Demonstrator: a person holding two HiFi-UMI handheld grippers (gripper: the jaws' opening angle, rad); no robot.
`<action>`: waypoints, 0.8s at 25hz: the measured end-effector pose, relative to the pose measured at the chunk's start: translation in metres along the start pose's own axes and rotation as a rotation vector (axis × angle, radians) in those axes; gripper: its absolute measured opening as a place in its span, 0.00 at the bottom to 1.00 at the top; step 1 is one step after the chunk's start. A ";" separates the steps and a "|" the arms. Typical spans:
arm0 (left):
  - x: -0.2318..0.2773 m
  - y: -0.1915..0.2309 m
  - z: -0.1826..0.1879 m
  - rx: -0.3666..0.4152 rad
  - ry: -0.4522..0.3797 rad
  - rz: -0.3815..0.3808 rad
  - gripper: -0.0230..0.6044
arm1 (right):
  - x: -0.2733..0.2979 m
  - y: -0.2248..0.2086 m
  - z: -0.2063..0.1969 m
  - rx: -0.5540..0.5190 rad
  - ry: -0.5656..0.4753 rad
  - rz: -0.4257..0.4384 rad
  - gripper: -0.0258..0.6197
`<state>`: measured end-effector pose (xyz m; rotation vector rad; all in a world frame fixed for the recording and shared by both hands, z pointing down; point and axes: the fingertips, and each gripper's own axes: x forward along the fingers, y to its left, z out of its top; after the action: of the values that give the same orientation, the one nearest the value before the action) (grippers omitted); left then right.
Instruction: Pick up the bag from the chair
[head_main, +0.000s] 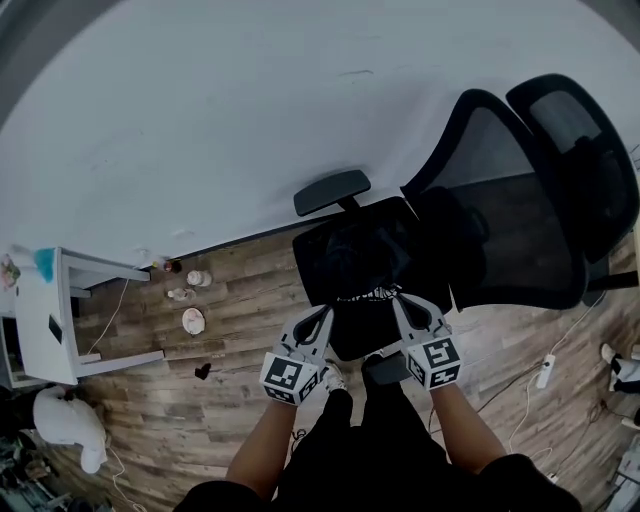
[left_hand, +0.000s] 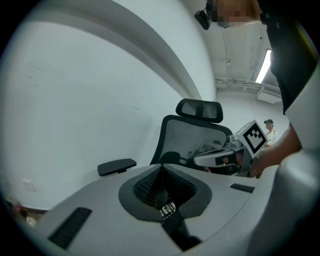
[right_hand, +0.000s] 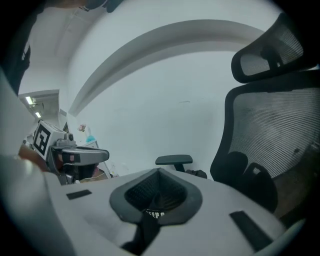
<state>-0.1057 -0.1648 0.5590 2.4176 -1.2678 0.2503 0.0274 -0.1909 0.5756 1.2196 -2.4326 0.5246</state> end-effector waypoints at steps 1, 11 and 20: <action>0.007 0.006 -0.003 -0.001 0.006 0.008 0.07 | 0.005 -0.002 -0.002 0.002 0.008 0.009 0.07; 0.071 0.043 -0.027 -0.002 0.095 0.050 0.08 | 0.052 -0.047 -0.022 -0.025 0.078 0.029 0.18; 0.113 0.073 -0.067 -0.091 0.212 0.094 0.64 | 0.088 -0.083 -0.047 0.044 0.140 0.095 0.67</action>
<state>-0.0992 -0.2585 0.6765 2.1926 -1.2692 0.4534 0.0535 -0.2743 0.6721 1.0512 -2.3797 0.6707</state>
